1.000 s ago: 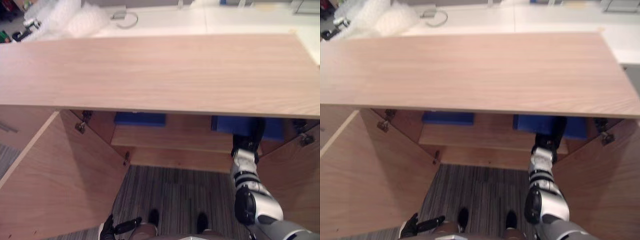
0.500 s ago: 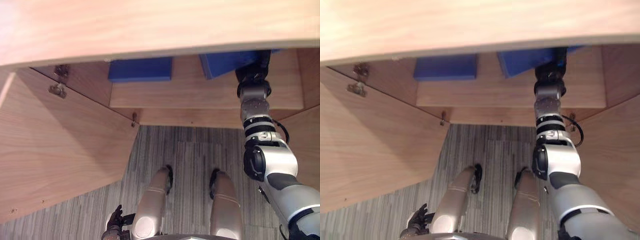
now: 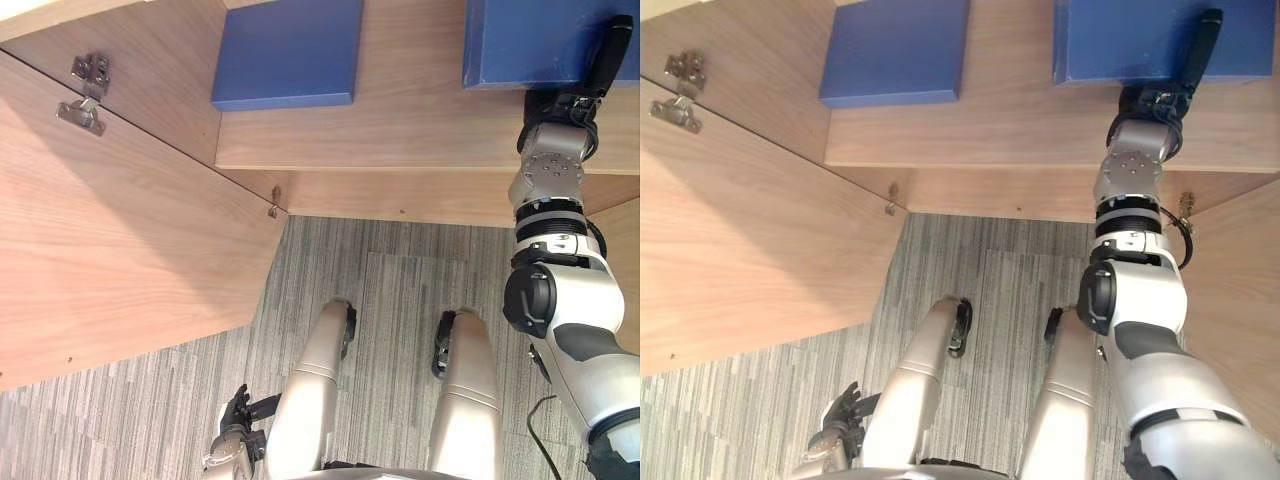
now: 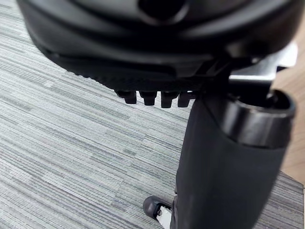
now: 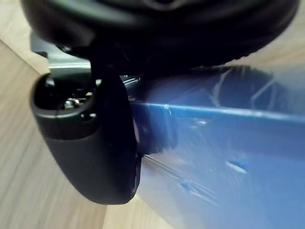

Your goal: Walk over to the cabinet, pick up the folder, carry it to the office cabinet, place the folder inside the office cabinet, then close the office cabinet door

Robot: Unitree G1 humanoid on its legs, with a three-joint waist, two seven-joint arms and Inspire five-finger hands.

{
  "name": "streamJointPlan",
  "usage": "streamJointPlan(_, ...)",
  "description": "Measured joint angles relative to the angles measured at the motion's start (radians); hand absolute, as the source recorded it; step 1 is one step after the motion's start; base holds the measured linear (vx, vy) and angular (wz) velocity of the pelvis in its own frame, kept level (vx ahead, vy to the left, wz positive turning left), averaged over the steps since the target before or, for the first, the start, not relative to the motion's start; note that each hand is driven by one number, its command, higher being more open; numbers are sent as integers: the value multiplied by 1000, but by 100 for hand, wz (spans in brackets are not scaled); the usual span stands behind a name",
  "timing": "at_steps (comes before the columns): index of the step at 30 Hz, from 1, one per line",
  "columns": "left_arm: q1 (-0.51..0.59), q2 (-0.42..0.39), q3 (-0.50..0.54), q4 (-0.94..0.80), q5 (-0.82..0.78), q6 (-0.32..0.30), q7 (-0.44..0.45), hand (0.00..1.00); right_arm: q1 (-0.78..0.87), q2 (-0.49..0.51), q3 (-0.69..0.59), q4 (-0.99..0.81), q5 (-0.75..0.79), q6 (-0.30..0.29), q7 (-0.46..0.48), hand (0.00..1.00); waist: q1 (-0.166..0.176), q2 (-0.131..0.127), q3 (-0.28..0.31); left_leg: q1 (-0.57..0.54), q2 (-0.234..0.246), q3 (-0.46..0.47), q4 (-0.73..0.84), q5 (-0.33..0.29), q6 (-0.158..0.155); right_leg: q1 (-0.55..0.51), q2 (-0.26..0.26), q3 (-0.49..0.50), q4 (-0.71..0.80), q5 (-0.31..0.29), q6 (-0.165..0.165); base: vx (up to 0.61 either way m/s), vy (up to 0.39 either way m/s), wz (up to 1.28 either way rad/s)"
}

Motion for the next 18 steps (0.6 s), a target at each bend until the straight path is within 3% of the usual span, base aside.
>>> streamJointPlan(7,0,0,4,-17,-18,0,0,100,0,0,-1,-39,-49,3,-20,100,-1,0,0,4,7,-6,-7,0,-4,5,4,-9,-3,-3,-5,50,-46,0)
streamJointPlan(12,0,-3,18,-28,-27,0,1,100,-2,3,97,-34,-307,127,-27,100,-13,0,0,47,28,-1,-44,1,-4,49,22,-12,-55,12,-3,63,-17,-10)
streamJointPlan(18,-14,-7,24,-53,-35,-1,1,100,-25,18,237,4,-503,233,-14,100,-22,-10,0,96,47,6,-99,6,-6,91,39,-15,-110,25,-4,89,-19,-10)
